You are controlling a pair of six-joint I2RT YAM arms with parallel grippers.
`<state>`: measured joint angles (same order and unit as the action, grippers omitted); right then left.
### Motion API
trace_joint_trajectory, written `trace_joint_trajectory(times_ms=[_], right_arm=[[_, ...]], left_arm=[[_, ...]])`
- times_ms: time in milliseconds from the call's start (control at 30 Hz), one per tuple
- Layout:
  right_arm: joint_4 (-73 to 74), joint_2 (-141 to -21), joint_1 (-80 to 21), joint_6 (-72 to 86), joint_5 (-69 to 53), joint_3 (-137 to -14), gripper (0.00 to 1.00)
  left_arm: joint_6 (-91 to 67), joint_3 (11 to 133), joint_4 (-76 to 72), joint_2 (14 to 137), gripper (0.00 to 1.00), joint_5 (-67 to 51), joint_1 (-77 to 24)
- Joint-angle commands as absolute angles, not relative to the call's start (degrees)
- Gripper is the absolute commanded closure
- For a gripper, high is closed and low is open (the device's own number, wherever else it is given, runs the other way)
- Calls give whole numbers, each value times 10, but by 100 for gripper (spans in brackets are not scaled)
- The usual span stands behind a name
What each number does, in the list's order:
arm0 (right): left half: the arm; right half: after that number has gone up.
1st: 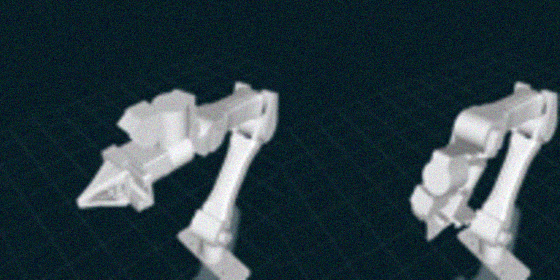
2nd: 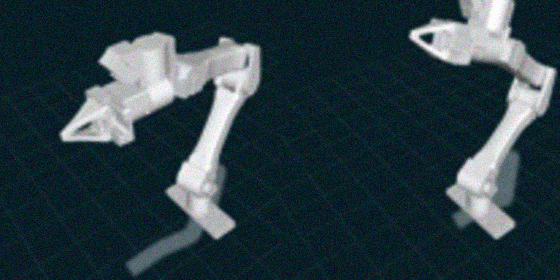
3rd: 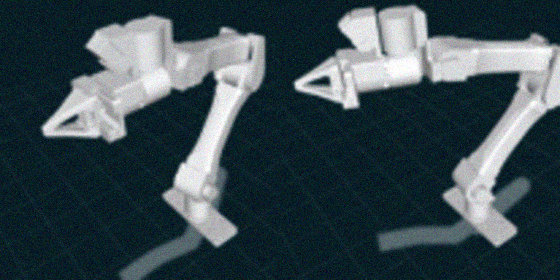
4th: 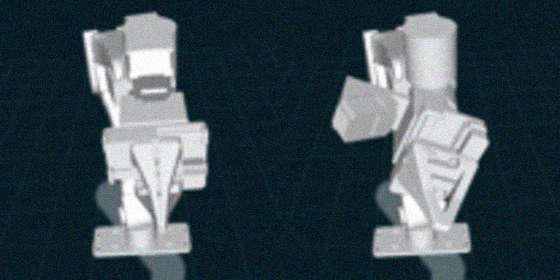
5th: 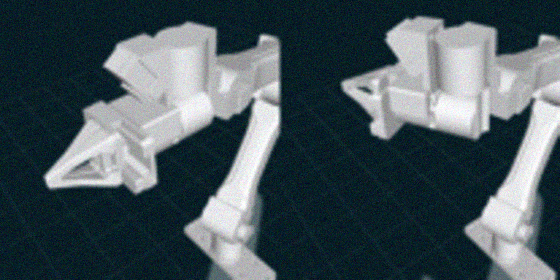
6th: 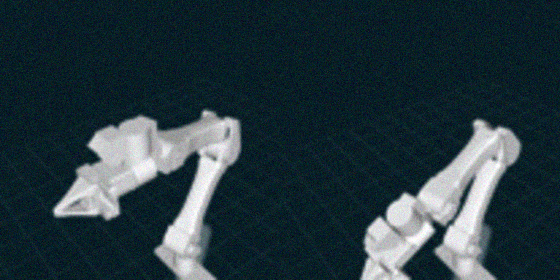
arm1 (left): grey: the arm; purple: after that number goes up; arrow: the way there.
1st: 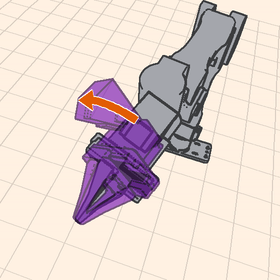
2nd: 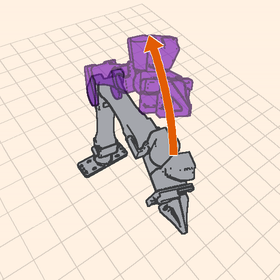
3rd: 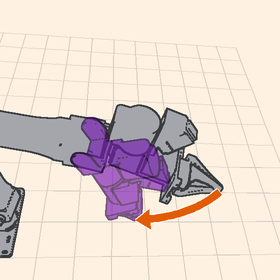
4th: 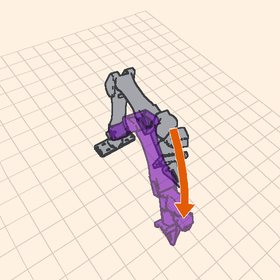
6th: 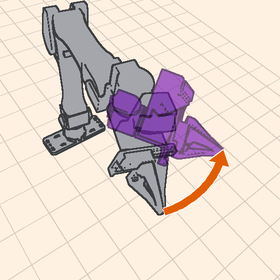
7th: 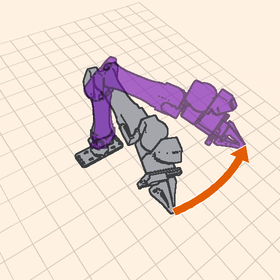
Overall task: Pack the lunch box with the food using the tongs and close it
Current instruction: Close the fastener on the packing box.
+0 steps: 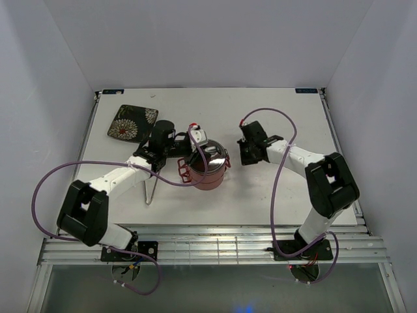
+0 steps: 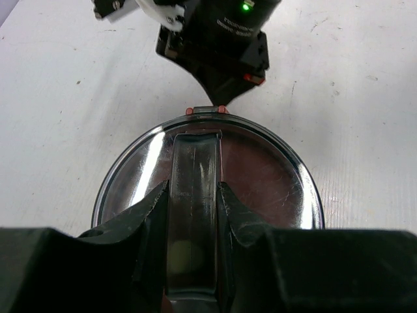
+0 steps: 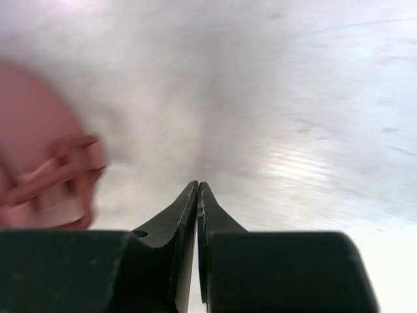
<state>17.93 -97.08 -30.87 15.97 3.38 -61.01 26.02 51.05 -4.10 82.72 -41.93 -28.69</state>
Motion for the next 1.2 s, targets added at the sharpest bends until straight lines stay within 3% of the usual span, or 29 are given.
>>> trace_joint_trajectory(times_ms=[0, 200, 300, 400, 600, 833, 1033, 1167], right_arm=[[221, -969, -295, 148, 148, -640, 92], [205, -1028, -315, 109, 61, -691, 92], [205, -1069, -374, 76, 9, -729, 92], [107, -1064, -403, 74, -191, -695, 92], [84, -1024, -371, 132, -179, -643, 92], [69, -955, -260, 181, -198, -581, 92], [149, -938, -250, 148, -49, -613, 92], [155, -960, -251, 128, -90, -639, 92]], left_arm=[[251, 475, 70, 861, 92, -397, -297], [254, 476, 69, 864, 93, -396, -297], [254, 478, 64, 871, 93, -395, -297], [254, 478, 55, 882, 92, -399, -297], [254, 488, 47, 907, 93, -413, -297], [254, 491, 47, 908, 93, -412, -298], [254, 489, 54, 900, 93, -407, -298], [254, 487, 55, 897, 92, -407, -298]])
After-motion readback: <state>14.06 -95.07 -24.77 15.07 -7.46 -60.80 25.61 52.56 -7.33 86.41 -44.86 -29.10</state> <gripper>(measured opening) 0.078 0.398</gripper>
